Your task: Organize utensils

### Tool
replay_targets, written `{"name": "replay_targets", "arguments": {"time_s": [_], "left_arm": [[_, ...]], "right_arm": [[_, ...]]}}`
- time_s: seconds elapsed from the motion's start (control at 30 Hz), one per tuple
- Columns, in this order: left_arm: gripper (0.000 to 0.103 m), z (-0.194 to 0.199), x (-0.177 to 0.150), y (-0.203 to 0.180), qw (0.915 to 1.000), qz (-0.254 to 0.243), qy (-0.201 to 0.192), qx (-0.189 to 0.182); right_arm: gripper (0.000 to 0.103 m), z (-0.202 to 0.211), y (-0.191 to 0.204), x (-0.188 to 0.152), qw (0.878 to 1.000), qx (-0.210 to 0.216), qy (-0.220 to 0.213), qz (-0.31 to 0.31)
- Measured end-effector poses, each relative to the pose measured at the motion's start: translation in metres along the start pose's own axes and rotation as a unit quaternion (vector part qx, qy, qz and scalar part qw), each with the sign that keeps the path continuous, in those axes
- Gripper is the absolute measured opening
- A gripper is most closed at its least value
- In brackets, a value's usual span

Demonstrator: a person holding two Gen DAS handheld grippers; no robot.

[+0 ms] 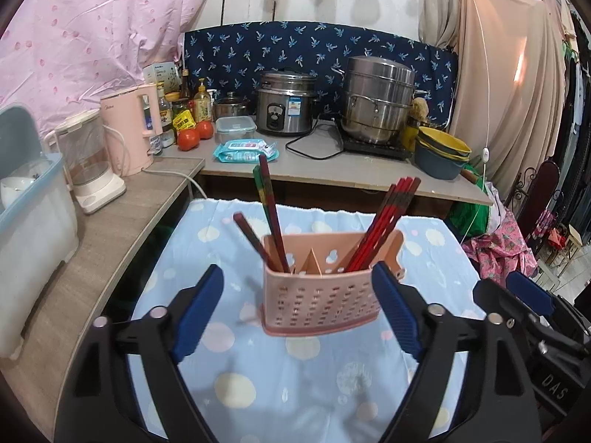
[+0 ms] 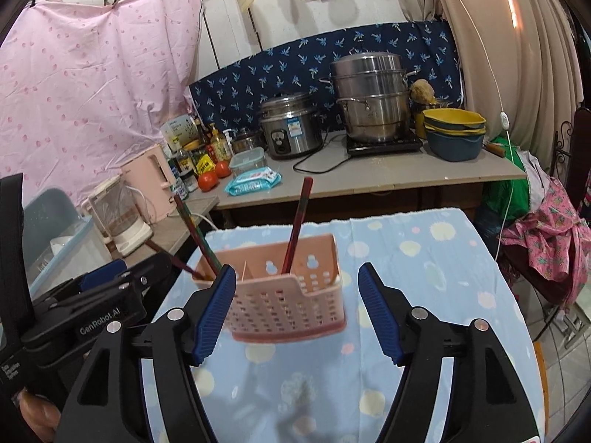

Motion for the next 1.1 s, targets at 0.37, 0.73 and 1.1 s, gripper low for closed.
{"name": "replay_targets", "arguments": {"time_s": [0.37, 0.73, 1.1], "left_arm": [[0.093, 0.01, -0.031, -0.005, 0.9997, 0.003, 0.022, 0.005], [0.096, 0.014, -0.056, -0.008, 0.999, 0.001, 0.044, 0.013], [0.096, 0.014, -0.071, -0.009, 0.9981, -0.005, 0.058, 0.018]], "right_arm": [[0.076, 0.017, -0.01, -0.034, 0.999, -0.023, 0.025, 0.009], [0.085, 0.023, -0.014, -0.056, 0.998, -0.045, 0.033, 0.02], [0.096, 0.025, -0.011, -0.067, 0.998, -0.043, 0.031, 0.031]]}}
Point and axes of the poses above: each gripper's, at about its wrist camera, not at the fingertips, and z roughly against the way its jaws point, y to its left, x to its top, the point moved 6 cm from there along -z, roughly the way its jaws point, and after that the axes turned 13 degrees about -z, right-handed, at the moved point
